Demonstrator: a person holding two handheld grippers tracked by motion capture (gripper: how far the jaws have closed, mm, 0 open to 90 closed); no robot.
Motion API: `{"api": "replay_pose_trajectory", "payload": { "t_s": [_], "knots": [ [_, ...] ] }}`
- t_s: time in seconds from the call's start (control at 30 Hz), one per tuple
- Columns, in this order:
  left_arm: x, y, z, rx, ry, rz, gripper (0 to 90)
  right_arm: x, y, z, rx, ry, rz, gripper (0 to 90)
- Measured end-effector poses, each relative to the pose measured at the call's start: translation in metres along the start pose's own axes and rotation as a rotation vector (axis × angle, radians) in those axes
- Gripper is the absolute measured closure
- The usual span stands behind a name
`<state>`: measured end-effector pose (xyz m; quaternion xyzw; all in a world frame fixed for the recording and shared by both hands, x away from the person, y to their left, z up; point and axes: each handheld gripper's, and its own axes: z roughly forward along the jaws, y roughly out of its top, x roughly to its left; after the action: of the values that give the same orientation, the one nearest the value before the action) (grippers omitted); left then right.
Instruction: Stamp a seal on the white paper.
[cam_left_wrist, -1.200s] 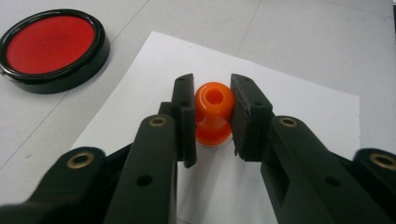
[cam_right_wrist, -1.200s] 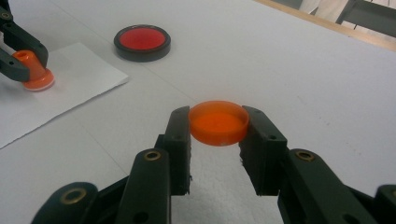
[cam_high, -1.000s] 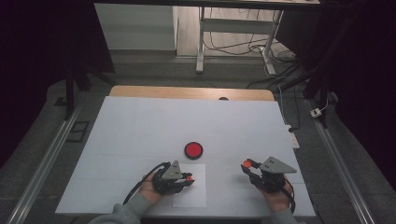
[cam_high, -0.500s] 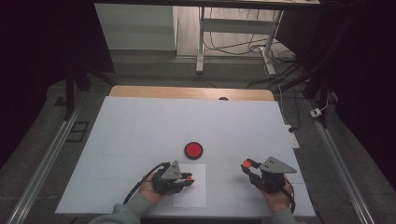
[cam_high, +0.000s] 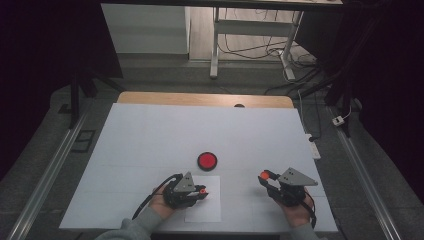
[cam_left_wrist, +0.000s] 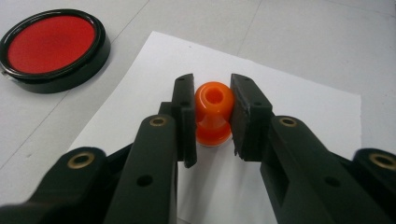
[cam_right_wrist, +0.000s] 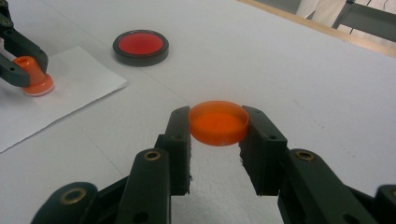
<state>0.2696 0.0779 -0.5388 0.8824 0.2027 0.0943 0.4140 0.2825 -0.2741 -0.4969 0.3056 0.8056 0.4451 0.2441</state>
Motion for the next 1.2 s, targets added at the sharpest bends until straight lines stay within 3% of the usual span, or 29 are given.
{"api": "replay_pose_trajectory", "payload": {
  "t_s": [1.2],
  "knots": [
    [0.0014,0.0005,-0.0001,0.002,-0.007,-0.019,73.0,0.0009,0.001,0.0002,-0.002,0.004,-0.001,64.4]
  ]
}}
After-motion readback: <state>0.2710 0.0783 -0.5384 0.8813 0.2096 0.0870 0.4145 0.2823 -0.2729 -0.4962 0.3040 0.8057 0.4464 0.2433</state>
